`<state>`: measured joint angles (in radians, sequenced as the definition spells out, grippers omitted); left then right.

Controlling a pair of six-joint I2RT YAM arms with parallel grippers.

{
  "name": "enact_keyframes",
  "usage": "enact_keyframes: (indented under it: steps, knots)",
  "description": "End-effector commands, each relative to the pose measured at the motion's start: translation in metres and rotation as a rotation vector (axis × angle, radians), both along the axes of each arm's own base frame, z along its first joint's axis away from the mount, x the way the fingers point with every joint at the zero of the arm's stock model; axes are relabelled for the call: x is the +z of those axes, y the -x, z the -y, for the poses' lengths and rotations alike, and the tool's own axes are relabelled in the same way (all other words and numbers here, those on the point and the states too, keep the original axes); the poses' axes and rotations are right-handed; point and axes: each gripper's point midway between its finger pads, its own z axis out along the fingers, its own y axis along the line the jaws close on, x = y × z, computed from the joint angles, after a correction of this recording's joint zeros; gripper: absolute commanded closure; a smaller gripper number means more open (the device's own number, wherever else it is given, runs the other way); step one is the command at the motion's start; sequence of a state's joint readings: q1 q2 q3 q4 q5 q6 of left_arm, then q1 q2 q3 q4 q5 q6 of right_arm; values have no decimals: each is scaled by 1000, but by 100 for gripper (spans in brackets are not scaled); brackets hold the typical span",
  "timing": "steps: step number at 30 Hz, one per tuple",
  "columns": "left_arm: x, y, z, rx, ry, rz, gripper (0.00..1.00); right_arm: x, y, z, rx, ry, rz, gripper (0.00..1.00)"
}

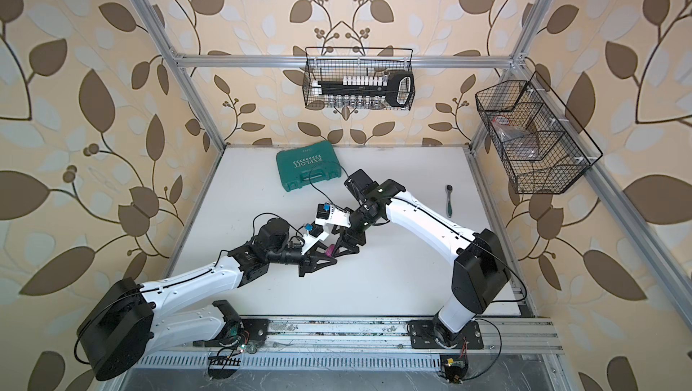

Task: Close the paint jar lid
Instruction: Screw the lid onto the paint jar.

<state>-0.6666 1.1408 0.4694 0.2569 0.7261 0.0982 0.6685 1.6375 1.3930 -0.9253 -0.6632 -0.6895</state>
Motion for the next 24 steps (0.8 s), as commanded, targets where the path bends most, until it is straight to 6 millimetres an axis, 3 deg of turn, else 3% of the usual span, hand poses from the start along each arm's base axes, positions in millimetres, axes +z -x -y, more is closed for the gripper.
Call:
enact_keyframes:
  steps: [1, 13, 24]
  knots:
    - [32, -4, 9, -33, 84, 102, 100, -9, 3, 4, 5, 42, -49, 20]
    - [32, -10, 8, -1, 75, 115, 100, -5, 22, 3, 31, -18, -93, 23]
    - [35, -13, 6, 21, 79, 130, 100, -7, 22, 3, -10, -33, -47, 41]
